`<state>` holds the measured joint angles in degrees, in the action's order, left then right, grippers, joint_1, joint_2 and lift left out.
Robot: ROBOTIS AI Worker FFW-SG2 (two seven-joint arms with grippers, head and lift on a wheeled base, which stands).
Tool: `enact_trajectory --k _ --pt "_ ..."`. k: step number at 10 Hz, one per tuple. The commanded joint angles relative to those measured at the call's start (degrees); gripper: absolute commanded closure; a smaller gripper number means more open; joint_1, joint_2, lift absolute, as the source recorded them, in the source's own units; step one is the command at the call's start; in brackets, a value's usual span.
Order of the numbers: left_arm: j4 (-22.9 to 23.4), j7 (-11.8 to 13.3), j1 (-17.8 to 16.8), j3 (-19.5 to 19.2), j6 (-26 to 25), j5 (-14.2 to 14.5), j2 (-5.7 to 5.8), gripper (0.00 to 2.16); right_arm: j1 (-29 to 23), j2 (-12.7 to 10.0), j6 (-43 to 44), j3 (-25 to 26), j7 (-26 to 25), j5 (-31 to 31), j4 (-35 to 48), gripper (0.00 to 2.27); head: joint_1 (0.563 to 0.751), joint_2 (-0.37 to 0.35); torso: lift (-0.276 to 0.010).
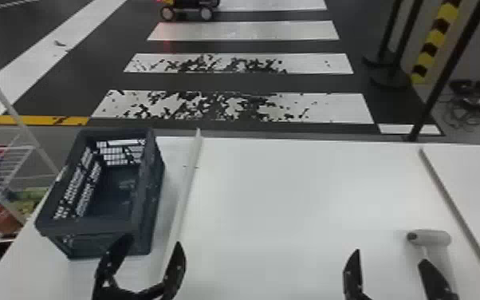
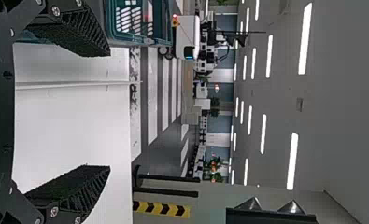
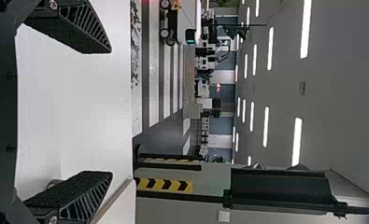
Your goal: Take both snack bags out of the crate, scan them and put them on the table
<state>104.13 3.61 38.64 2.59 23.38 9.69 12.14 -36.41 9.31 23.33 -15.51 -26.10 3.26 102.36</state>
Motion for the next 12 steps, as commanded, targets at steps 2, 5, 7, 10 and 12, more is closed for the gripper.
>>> enact_trajectory --k 2,5,7,10,12 --pt "0.2 -0.3 -0.3 0.5 0.6 -0.5 -0.19 0.14 0.4 -0.2 0.3 -0.1 0.0 0.1 -0.1 0.06 0.695 0.059 -0.094" --pt "0.0 -0.4 -0.7 0.5 0.6 -0.5 -0.28 0.14 1.1 -0.3 0.3 -0.9 0.0 0.1 -1.3 0.06 0.695 0.063 -0.094" --pt "-0.3 -0.5 -0.9 0.5 0.7 -0.5 -0.45 0.14 1.3 -0.4 0.4 -0.9 0.1 0.0 -1.5 0.07 0.695 0.069 -0.094" --pt "-0.4 -1.0 -0.8 0.5 1.1 -0.5 -0.98 0.14 1.0 -0.5 1.7 -0.9 0.0 -0.3 -1.5 0.07 0.695 0.072 -0.094" --pt "-0.3 -1.0 -0.8 0.5 1.1 -0.5 -1.24 0.14 0.9 -0.6 1.8 -0.9 0.0 -0.4 -1.5 0.07 0.695 0.071 -0.094"
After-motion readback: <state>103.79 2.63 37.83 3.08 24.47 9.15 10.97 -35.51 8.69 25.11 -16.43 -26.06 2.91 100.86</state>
